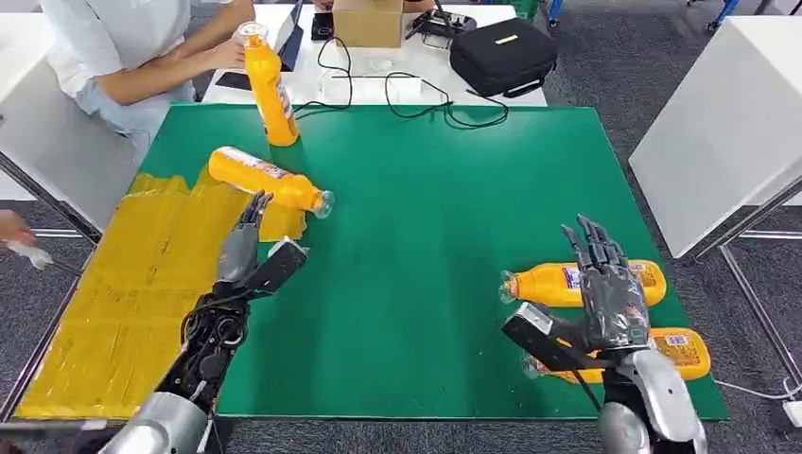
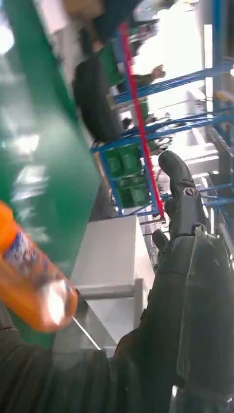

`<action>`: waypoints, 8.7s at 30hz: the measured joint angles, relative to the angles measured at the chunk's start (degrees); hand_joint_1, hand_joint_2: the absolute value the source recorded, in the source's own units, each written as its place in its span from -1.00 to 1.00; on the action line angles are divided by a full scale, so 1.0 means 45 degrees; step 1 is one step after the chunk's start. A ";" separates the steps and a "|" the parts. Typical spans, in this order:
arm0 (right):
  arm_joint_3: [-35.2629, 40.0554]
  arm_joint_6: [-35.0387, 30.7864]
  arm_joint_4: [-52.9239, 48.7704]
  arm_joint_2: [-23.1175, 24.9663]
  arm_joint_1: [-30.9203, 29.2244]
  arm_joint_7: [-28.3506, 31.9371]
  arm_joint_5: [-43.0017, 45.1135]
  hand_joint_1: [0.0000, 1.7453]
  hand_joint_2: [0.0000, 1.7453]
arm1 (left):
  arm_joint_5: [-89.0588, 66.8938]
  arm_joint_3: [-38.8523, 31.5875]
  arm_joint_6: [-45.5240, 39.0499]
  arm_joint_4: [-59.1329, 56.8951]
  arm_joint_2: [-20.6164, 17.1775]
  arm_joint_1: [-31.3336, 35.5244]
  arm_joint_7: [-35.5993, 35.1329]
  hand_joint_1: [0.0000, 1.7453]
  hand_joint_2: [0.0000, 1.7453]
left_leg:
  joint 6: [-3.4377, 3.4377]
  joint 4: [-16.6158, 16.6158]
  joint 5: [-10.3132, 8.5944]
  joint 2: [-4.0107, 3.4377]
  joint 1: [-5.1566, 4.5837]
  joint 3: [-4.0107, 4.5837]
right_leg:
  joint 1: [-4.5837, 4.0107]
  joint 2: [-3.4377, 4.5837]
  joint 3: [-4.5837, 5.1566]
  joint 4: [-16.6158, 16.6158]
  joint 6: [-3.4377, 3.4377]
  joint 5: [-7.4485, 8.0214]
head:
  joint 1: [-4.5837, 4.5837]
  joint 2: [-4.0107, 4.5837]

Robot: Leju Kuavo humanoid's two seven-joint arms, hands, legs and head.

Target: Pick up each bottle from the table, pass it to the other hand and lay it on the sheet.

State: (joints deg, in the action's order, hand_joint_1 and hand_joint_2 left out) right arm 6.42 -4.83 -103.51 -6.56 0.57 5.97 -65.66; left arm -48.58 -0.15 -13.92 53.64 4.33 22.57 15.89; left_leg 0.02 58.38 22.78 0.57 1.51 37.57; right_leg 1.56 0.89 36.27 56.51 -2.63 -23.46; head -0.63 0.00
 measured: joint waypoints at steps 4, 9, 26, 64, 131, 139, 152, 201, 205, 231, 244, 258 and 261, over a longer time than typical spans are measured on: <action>-0.0311 0.0261 0.0301 -0.0621 -0.0133 0.0102 -0.0034 -1.00 1.00 | 0.0668 -0.0015 0.0359 0.0956 0.0112 -0.0393 0.0233 -1.00 1.00 | 0.0004 0.0000 -0.0001 0.0000 0.0001 0.0002 | -0.0002 -0.0001 -0.0001 0.0002 -0.0001 0.0000 | 0.0000 0.0000; -0.0442 0.0670 0.0626 -0.1161 -0.0227 0.0233 -0.0267 -1.00 1.00 | 0.1675 -0.0015 0.0869 0.1748 0.0214 -0.0718 0.0587 -1.00 1.00 | 0.0004 0.0000 0.0000 -0.0001 0.0002 0.0001 | -0.0003 -0.0002 -0.0001 0.0002 -0.0002 -0.0002 | -0.0010 0.0000; -0.0640 0.1548 0.4872 -0.2593 -0.2808 0.1399 -0.0763 -1.00 1.00 | 0.3151 0.0238 0.1641 0.2855 0.0520 -0.1394 0.0815 -1.00 1.00 | 0.0038 0.0001 -0.0007 0.0000 -0.0028 -0.0001 | 0.0025 -0.0007 -0.0007 0.0004 -0.0013 0.0004 | -0.0005 0.0000; 0.1195 0.2719 1.3187 -0.1801 -0.7329 -0.0165 -0.1505 -1.00 1.00 | 0.3864 0.0462 0.1651 0.2068 0.0656 -0.1248 0.0738 -1.00 1.00 | 0.0052 0.0004 -0.0015 0.0007 -0.0034 -0.0010 | 0.0029 -0.0025 -0.0021 0.0005 -0.0014 0.0005 | 0.0000 0.0000; -0.1413 -0.2363 0.7543 0.2400 -0.4196 0.4138 0.9421 1.00 1.00 | 0.9245 0.3312 0.7448 0.5162 0.0286 -0.1891 0.0665 -1.00 1.00 | 0.0054 0.0004 -0.0016 0.0013 -0.0040 -0.0015 | 0.0036 -0.0030 -0.0028 0.0004 -0.0025 0.0007 | 0.0000 0.0000; -0.0844 -0.1317 0.7650 0.2959 -0.4217 0.4507 1.0603 1.00 1.00 | 0.9946 0.4314 0.7965 0.5682 0.0199 -0.1717 0.0373 -1.00 1.00 | 0.0053 0.0004 -0.0014 0.0010 -0.0039 -0.0013 | 0.0035 -0.0028 -0.0023 0.0004 -0.0025 0.0007 | 0.0000 0.0000; 0.0954 -0.0550 0.8320 0.3625 -0.4354 0.4507 1.0754 1.00 1.00 | 0.9231 0.5300 0.6925 0.5929 0.0165 -0.1454 0.0247 -1.00 1.00 | 0.0052 0.0002 -0.0015 0.0007 -0.0036 -0.0012 | 0.0033 -0.0027 -0.0020 0.0007 -0.0024 0.0006 | -0.0005 0.0000; 0.7068 -0.1108 0.9918 0.4217 -0.5093 0.4410 0.9292 1.00 1.00 | 1.2034 0.4313 0.5964 0.6463 0.0092 -0.2285 0.0456 1.00 1.00 | 0.0051 -0.0001 -0.0015 0.0004 -0.0033 -0.0010 | 0.0031 -0.0024 -0.0008 0.0007 -0.0017 0.0002 | 0.0000 0.0000; 0.7077 -0.1215 0.9923 0.4217 -0.5092 0.4410 0.9399 1.00 1.00 | 1.2131 0.4308 0.5949 0.6463 0.0097 -0.2288 0.0451 1.00 1.00 | 0.0051 -0.0001 -0.0015 0.0004 -0.0032 -0.0011 | 0.0031 -0.0025 -0.0008 0.0008 -0.0017 0.0002 | 0.0000 0.0000; 0.4329 -0.2492 0.2483 0.1968 -0.1872 0.2798 0.8015 -1.00 1.00 | 0.3348 0.2385 -0.2814 0.6070 0.0063 -0.2114 0.0096 1.00 1.00 | 0.0052 0.0000 -0.0011 0.0007 -0.0037 0.0002 | 0.0034 -0.0027 -0.0003 0.0001 -0.0018 0.0001 | 0.0005 0.0000; 0.2512 -0.1871 -0.0306 0.1211 -0.1228 0.2147 0.7684 -1.00 1.00 | -0.9187 0.3962 -0.2901 0.2356 -0.1666 -0.0512 -0.8695 1.00 1.00 | 0.0050 0.0000 -0.0014 -0.0007 -0.0034 -0.0017 | 0.0031 -0.0016 -0.0002 0.0003 -0.0018 0.0006 | -0.0005 0.0000; 0.2011 -0.1779 -0.0846 0.1089 -0.0918 0.2302 0.7538 -1.00 1.00 | -0.9201 0.5741 -0.2099 -0.0616 -0.2443 0.0845 -0.9414 1.00 1.00 | 0.0051 0.0001 -0.0013 -0.0001 -0.0039 -0.0008 | 0.0036 -0.0019 0.0000 0.0003 -0.0019 0.0004 | 0.0000 0.0000; 0.1968 -0.1720 -0.0855 0.1069 -0.0834 0.2336 0.7465 -1.00 1.00 | -0.9201 0.5770 -0.2211 -0.1761 -0.2443 0.1343 -0.9088 -1.00 1.00 | 0.0051 0.0001 -0.0015 -0.0003 -0.0039 -0.0011 | 0.0036 -0.0017 0.0000 0.0003 -0.0020 0.0006 | 0.0000 0.0000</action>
State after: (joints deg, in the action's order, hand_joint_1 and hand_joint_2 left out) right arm 15.28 -12.57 -107.36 -1.75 -3.18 16.48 -32.06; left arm -89.98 25.81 -23.87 45.72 -6.67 28.61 -25.00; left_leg 0.25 58.39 22.72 0.56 1.33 37.52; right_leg 1.72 0.82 36.27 56.53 -2.72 -23.43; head -0.63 0.00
